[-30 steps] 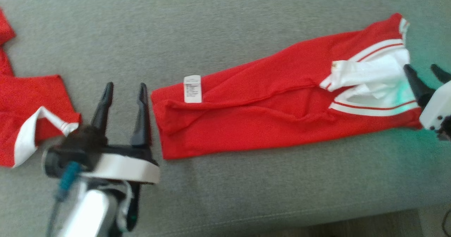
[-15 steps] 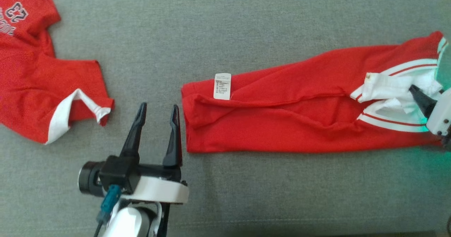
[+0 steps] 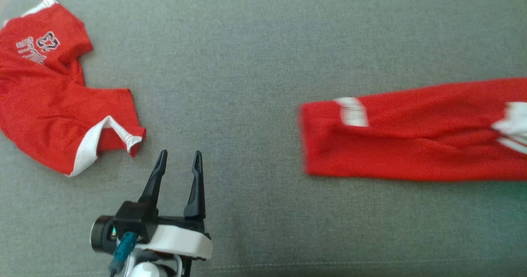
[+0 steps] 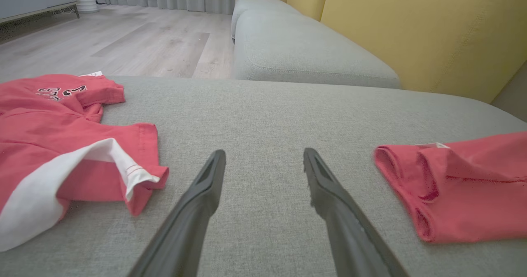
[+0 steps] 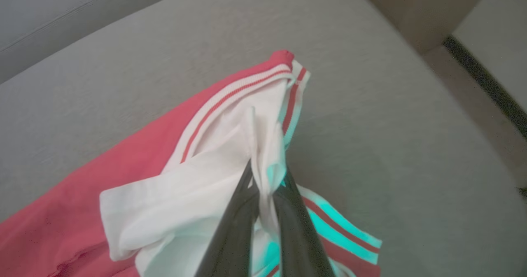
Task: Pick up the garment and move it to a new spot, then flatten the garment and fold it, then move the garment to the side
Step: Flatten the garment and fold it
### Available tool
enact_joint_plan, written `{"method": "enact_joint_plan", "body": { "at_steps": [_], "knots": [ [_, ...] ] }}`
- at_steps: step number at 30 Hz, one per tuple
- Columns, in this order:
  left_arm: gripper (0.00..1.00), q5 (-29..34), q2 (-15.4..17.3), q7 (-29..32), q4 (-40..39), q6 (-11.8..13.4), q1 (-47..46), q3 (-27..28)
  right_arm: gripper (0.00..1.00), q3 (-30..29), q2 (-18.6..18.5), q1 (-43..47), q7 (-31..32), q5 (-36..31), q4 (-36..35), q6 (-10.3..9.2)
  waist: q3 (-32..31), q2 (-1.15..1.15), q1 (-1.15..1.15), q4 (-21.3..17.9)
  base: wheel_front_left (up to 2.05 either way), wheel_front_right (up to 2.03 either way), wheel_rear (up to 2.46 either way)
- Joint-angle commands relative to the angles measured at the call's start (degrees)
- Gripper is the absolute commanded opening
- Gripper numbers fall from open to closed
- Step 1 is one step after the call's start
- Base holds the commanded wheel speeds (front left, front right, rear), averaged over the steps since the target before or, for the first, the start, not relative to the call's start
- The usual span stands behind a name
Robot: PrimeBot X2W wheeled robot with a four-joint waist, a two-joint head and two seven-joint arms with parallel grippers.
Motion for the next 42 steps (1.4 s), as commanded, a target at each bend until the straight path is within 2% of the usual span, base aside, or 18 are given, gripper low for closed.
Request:
{"method": "enact_joint_plan", "body": {
  "at_steps": [1, 4, 7, 10, 15, 19, 27, 37, 38, 39, 40, 42],
  "knots": [
    [1.00, 0.2, -0.2, -0.7, -1.3, -0.3, -0.3, 2.1, 0.00, -0.9, -3.3, 0.6, 0.6, -0.9, -2.3, -0.04, -0.9, 0.00, 0.00, 0.4, 0.00, 0.00, 0.00],
    [1.00, 0.0, -0.3, -0.7, -1.1, -0.7, 0.3, 2.0, 0.00, -1.9, -4.6, 1.1, 1.4, -1.2, -3.1, -0.04, -1.7, 0.00, 0.00, 0.5, 0.00, 0.00, 0.00],
    [1.00, -0.6, -0.4, -0.7, -1.0, -0.8, 1.0, 1.9, 0.00, 0.5, -5.1, 2.0, 2.8, 0.5, -6.3, -0.04, -2.4, 0.00, 0.00, 0.4, 0.00, 0.00, 0.00],
    [1.00, -1.5, -0.4, -0.7, -1.1, -0.3, 1.4, 1.4, 0.00, 5.8, -3.4, 3.2, 4.8, 3.7, -11.7, -0.04, -2.9, 0.00, 0.00, 0.1, 0.00, 0.00, 0.00],
    [1.00, -2.1, -0.4, -0.7, -0.8, 0.3, 1.3, 0.9, 0.00, 16.8, 1.4, 5.9, 7.6, 7.4, -21.4, -0.04, -3.1, 0.00, 0.00, -0.6, 0.00, 0.00, 0.00],
    [1.00, -2.0, -0.4, -0.7, 0.0, 0.3, 0.9, 0.6, 0.00, 25.7, 5.1, 7.7, 8.2, 9.3, -25.2, -0.04, -3.1, 0.00, 0.00, -0.7, 0.00, 0.00, 0.00],
    [1.00, -2.1, -0.4, -0.7, 2.0, 0.2, 0.5, -0.5, 0.00, 36.7, 11.3, 5.7, 3.1, 9.7, -20.9, -0.04, -3.7, 0.00, 0.00, 0.3, 0.00, 0.00, 0.00],
    [1.00, -2.9, -0.4, -0.7, 3.1, 0.9, 1.1, -1.6, 0.00, 42.3, 15.6, 2.4, -1.8, 7.6, -14.5, -0.04, -4.3, 0.00, 0.00, 1.5, 0.00, 0.00, 0.00],
    [1.00, -3.0, -0.4, -0.7, 3.2, 0.9, 1.0, -1.7, 0.25, 42.6, 15.8, 2.4, -2.3, 7.5, -14.0, -0.04, -4.3, 0.00, 0.00, 1.6, 0.00, 0.00, 0.00],
    [1.00, -3.1, -0.4, -0.7, 3.2, 0.9, 1.0, -1.8, 0.82, 43.0, 16.0, 2.4, -3.0, 7.2, -13.8, -0.04, -4.4, 0.00, 0.00, 1.7, 0.00, 0.00, 0.00],
    [1.00, -3.2, -0.4, -0.7, 3.3, 1.0, 1.1, -1.8, 1.00, 43.2, 16.1, 2.6, -3.6, 7.0, -13.5, -0.04, -4.5, 0.00, 0.00, 1.8, 0.00, 0.00, 0.00],
    [1.00, -3.4, -0.4, -0.7, 3.4, 1.2, 1.3, -1.8, 1.00, 43.6, 16.3, 3.1, -5.6, 6.6, -14.0, -0.04, -4.7, 0.00, 0.00, 1.9, 0.00, 0.00, 0.00]
  ]
}}
